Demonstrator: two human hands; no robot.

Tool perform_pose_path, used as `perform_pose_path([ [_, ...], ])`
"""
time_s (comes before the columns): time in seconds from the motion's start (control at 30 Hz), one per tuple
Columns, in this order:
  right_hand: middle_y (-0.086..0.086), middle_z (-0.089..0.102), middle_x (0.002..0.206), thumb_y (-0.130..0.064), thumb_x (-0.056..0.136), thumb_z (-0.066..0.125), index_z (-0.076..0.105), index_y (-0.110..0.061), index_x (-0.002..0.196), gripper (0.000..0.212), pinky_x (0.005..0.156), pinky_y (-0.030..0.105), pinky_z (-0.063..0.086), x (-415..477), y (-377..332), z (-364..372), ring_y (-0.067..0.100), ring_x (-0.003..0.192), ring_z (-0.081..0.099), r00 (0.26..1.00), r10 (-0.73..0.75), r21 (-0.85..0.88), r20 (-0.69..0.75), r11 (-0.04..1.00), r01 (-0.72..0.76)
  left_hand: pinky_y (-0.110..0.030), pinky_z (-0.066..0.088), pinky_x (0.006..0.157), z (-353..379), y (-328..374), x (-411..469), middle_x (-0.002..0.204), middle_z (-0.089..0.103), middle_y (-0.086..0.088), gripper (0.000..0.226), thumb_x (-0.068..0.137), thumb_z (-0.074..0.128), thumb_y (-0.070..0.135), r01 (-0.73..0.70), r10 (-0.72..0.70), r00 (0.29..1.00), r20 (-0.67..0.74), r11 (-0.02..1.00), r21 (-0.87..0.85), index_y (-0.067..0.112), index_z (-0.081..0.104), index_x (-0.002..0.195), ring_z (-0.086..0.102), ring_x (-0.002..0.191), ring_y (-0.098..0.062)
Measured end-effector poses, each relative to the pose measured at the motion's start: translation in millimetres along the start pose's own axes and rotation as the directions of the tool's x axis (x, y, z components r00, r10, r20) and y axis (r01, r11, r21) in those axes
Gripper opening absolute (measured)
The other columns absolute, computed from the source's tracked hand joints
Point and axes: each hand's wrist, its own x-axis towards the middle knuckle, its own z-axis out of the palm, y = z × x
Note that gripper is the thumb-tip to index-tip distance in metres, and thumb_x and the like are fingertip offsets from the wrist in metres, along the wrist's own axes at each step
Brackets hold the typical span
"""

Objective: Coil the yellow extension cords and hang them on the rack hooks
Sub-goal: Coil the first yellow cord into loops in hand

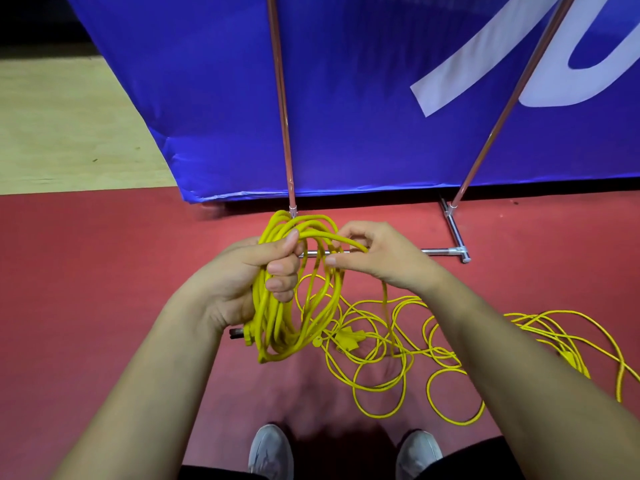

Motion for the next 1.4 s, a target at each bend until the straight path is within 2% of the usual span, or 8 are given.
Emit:
perform_pose_path([
  [0.2, -0.008, 0.057, 0.058, -0.013, 0.083, 0.073, 0.071, -0.021, 0.073, 0.013, 0.053, 0.017, 0.035, 7, -3, 5, 0.000, 0.055, 0.045, 0.992, -0.062, -0.122, -0.109, 0.991, 0.048, -0.022, 0.040, 0.041, 0, 3, 1, 0.049, 0.041, 0.006, 0.029, 0.074, 0.075, 0.031, -0.003, 0.002, 1.000, -0.016, 1.000, -0.019, 0.010, 0.056, 0.081, 0.040, 0.037, -0.007],
  [0.33, -0.005, 0.071, 0.071, -0.012, 0.082, 0.075, 0.076, -0.017, 0.080, 0.006, 0.067, 0.018, 0.049, 8, -2, -2, -0.002, 0.066, 0.060, 0.993, -0.037, -0.089, -0.115, 0.996, 0.027, -0.023, 0.038, 0.042, -1, 6, -2, 0.049, 0.041, 0.004, 0.018, 0.076, 0.067, 0.025, 0.029, -0.028, 0.999, -0.029, 1.000, 0.006, 0.009, 0.060, 0.078, 0.039, 0.037, -0.009],
  [0.57, -0.019, 0.053, 0.053, -0.012, 0.081, 0.076, 0.070, -0.005, 0.088, 0.012, 0.053, 0.008, 0.035, 4, -7, 9, -0.003, 0.051, 0.048, 0.994, -0.087, -0.037, -0.066, 0.996, 0.084, -0.023, 0.039, 0.043, -2, 4, -3, 0.051, 0.043, 0.003, 0.025, 0.072, 0.076, 0.023, -0.022, 0.022, 1.000, 0.018, 0.999, -0.030, 0.008, 0.060, 0.082, 0.042, 0.039, -0.009],
  [0.77, -0.013, 0.048, 0.053, -0.006, 0.081, 0.070, 0.066, -0.023, 0.073, 0.019, 0.051, 0.015, 0.034, 7, -3, 14, 0.000, 0.050, 0.040, 0.992, -0.078, -0.107, -0.101, 0.992, 0.067, -0.022, 0.040, 0.044, -2, 4, -5, 0.052, 0.044, 0.003, 0.024, 0.074, 0.073, 0.025, 0.004, -0.003, 1.000, 0.015, 0.998, -0.055, 0.008, 0.060, 0.082, 0.043, 0.040, -0.009],
  [0.87, -0.001, 0.048, 0.058, -0.004, 0.077, 0.071, 0.067, -0.021, 0.075, 0.018, 0.054, 0.024, 0.033, 9, -3, -1, 0.008, 0.055, 0.039, 0.988, -0.090, -0.123, -0.122, 0.990, 0.075, -0.022, 0.040, 0.043, -2, 7, -6, 0.050, 0.045, 0.002, 0.023, 0.072, 0.074, 0.025, 0.033, -0.033, 0.999, 0.007, 0.999, 0.007, 0.007, 0.064, 0.081, 0.043, 0.038, -0.009],
  [1.07, 0.007, 0.038, 0.058, -0.003, 0.079, 0.072, 0.067, -0.014, 0.080, 0.011, 0.050, 0.022, 0.024, 10, 3, -11, 0.016, 0.055, 0.030, 0.994, -0.095, -0.076, -0.058, 0.993, 0.091, -0.023, 0.040, 0.042, 0, 9, -8, 0.050, 0.046, -0.001, 0.024, 0.072, 0.071, 0.021, 0.116, -0.119, 0.991, 0.054, 0.992, 0.055, 0.002, 0.065, 0.086, 0.044, 0.038, -0.010],
  [1.27, 0.008, 0.059, 0.060, -0.014, 0.081, 0.077, 0.065, -0.010, 0.077, 0.013, 0.048, 0.022, 0.032, 10, 16, -11, 0.012, 0.050, 0.039, 0.998, 0.040, 0.141, -0.048, 0.989, -0.033, -0.027, 0.051, 0.053, 1, 9, -6, 0.057, 0.050, -0.001, 0.030, 0.061, 0.084, 0.022, -0.005, 0.004, 1.000, -0.018, 1.000, -0.027, 0.007, 0.063, 0.078, 0.057, 0.054, -0.017],
  [1.4, 0.006, 0.061, 0.067, -0.017, 0.085, 0.073, 0.060, -0.001, 0.078, 0.021, 0.064, 0.027, 0.043, 11, 61, -20, 0.013, 0.063, 0.053, 0.983, 0.168, -0.045, 0.070, 0.985, -0.165, -0.031, 0.060, 0.065, 3, 21, -12, 0.078, 0.069, -0.009, 0.014, 0.066, 0.070, 0.016, -0.183, 0.148, 0.977, -0.152, 0.953, -0.243, 0.004, 0.067, 0.074, 0.072, 0.082, -0.028],
])
